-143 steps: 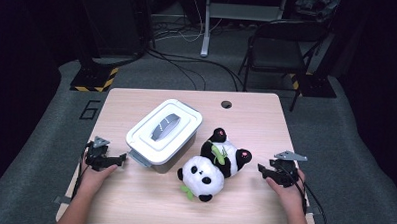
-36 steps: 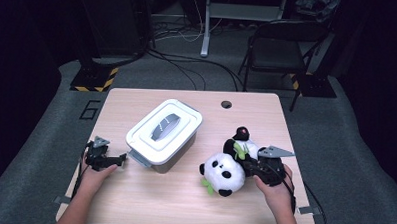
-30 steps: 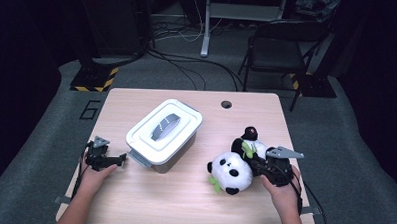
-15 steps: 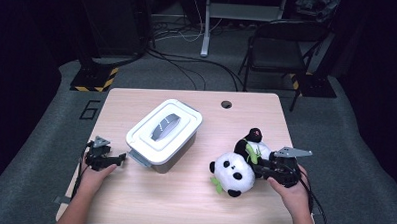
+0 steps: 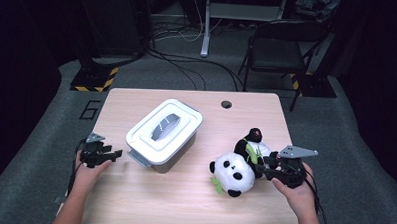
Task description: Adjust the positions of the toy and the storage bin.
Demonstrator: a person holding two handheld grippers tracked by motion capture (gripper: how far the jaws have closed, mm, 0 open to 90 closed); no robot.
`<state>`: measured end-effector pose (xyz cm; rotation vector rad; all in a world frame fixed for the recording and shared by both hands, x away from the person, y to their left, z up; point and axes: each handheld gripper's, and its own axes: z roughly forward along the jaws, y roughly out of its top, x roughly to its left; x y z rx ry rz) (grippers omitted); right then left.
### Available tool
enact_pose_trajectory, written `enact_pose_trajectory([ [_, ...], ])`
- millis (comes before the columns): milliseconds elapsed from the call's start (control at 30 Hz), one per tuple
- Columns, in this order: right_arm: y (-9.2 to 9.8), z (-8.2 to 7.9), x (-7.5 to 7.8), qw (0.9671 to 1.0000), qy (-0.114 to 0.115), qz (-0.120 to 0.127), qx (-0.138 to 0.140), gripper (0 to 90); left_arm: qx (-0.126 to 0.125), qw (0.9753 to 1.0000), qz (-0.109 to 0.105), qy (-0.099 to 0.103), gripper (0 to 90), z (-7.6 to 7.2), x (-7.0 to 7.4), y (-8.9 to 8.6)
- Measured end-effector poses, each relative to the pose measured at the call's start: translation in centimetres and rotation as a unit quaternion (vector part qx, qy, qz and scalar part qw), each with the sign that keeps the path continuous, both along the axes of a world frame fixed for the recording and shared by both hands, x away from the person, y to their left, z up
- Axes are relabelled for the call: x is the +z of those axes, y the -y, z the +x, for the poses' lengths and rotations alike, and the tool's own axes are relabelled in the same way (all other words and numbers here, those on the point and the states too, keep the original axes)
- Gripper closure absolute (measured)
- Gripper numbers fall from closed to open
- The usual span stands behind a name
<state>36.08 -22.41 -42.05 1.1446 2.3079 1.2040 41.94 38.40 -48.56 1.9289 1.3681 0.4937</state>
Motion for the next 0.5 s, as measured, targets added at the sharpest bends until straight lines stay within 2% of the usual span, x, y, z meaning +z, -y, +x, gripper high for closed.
enact_pose_trajectory([
  [67,-0.2,-0.1,0.2,1.0000,0.003,-0.002,0.002,53.1,-0.004,1.0000,-0.004,-0.002,45.7,-0.1,0.4,-0.1],
  [133,-0.4,-0.2,0.4,1.0000,0.003,-0.003,0.004,53.1,-0.007,0.9997,-0.022,0.002,46.9,-0.3,1.3,-0.1],
  [200,-0.5,-0.2,0.4,1.0000,0.004,-0.001,0.005,53.1,-0.009,0.9996,-0.026,0.001,47.1,-0.4,1.6,-0.1],
  [267,-0.6,-0.3,0.6,1.0000,0.005,0.000,0.007,53.0,-0.013,0.9993,-0.036,-0.003,49.5,-0.5,2.2,-0.1],
  [300,-0.7,-0.4,0.9,0.9999,0.011,0.001,0.007,53.0,-0.019,0.9991,-0.036,0.000,50.0,-0.6,3.1,0.0],
  [333,-0.7,-0.4,0.9,0.9999,0.011,0.001,0.007,53.0,-0.019,0.9991,-0.036,0.000,50.8,-0.6,3.1,0.0],
  [367,-0.7,-0.6,1.1,0.9999,0.013,0.006,0.006,53.0,-0.022,0.9991,-0.035,0.006,50.9,-0.9,4.1,0.1],
  [400,-0.7,-0.6,1.2,0.9998,0.016,0.008,0.008,52.8,-0.022,0.9991,-0.035,0.006,50.9,-0.9,4.1,0.1],
  [467,-0.7,-0.6,1.3,0.9998,0.015,0.009,0.008,52.6,-0.024,0.9987,-0.041,0.019,50.9,-1.2,5.2,0.2],
  [500,-0.8,-0.6,1.2,0.9997,0.017,0.014,0.006,52.1,-0.033,0.9982,-0.044,0.025,50.9,-1.5,6.4,0.4],
])
